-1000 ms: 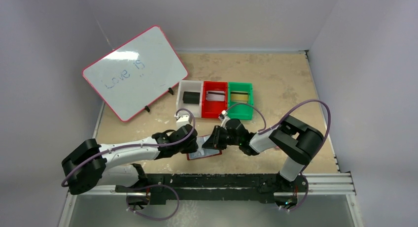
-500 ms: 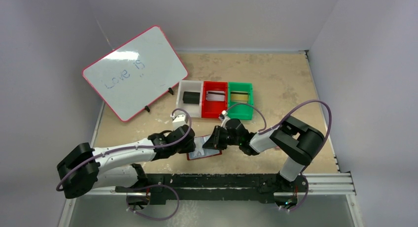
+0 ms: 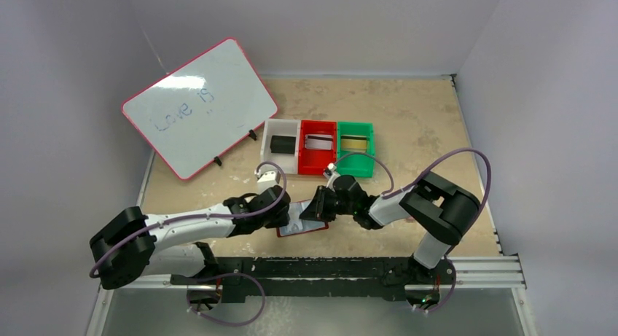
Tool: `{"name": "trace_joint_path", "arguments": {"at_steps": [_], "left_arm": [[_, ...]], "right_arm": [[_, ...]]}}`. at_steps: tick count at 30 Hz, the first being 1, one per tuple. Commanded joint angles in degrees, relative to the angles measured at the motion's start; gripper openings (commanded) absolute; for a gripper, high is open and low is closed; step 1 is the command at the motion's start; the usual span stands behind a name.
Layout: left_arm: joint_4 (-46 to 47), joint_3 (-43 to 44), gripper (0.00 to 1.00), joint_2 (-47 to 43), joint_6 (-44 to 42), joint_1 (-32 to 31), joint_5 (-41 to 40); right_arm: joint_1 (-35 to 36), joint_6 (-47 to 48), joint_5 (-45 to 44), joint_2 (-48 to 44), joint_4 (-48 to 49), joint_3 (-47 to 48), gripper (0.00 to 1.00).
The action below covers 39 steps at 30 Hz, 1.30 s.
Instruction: Take the credit cards out of the card holder
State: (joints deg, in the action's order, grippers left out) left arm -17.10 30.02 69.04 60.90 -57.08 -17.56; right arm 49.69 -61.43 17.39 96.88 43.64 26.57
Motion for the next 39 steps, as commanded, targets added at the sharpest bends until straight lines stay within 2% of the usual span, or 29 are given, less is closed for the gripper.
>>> {"name": "trace_joint_path", "arguments": {"at_steps": [1, 9, 13, 17, 28, 32, 35, 39], "left_arm": [[3.0, -1.5, 0.25, 0.5, 0.6, -0.2, 1.4], [4.1, -3.1, 0.21, 2.4, 1.1, -0.3, 1.4], [4.5, -3.9, 0.19, 2.4, 1.4, -0.3, 1.1], [3.8, -3.9, 0.17, 2.4, 1.4, -0.4, 0.7], [0.2, -3.2, 0.16, 3.7, 1.5, -0.7, -3.0], [0.0, -3.2, 0.15, 3.5, 1.6, -0.8, -4.0], [-0.2, -3.3, 0.15, 3.5, 1.7, -0.9, -4.2], [0.9, -3.4, 0.14, 3.6, 1.3, -0.9, -3.1]], "right_arm": [[0.0, 1.4, -0.7, -1.8, -0.2, 1.6, 0.21], [0.0, 1.1, 1.3, -1.2, 1.2, 2.2, 0.22], [-0.1, 1.0, 1.1, -1.6, 1.4, 1.8, 0.18], [-0.1, 0.8, 0.6, -2.2, 0.8, 1.5, 0.08], [-0.1, -0.3, -1.5, -5.1, -1.6, -0.3, 0.03], [-0.1, -0.5, -1.7, -5.1, -2.1, -0.7, 0.05], [0.0, -0.7, -2.0, -5.4, -2.2, -1.0, 0.12], [-0.1, -0.9, -0.9, -5.2, -0.4, -1.1, 0.13]]}}
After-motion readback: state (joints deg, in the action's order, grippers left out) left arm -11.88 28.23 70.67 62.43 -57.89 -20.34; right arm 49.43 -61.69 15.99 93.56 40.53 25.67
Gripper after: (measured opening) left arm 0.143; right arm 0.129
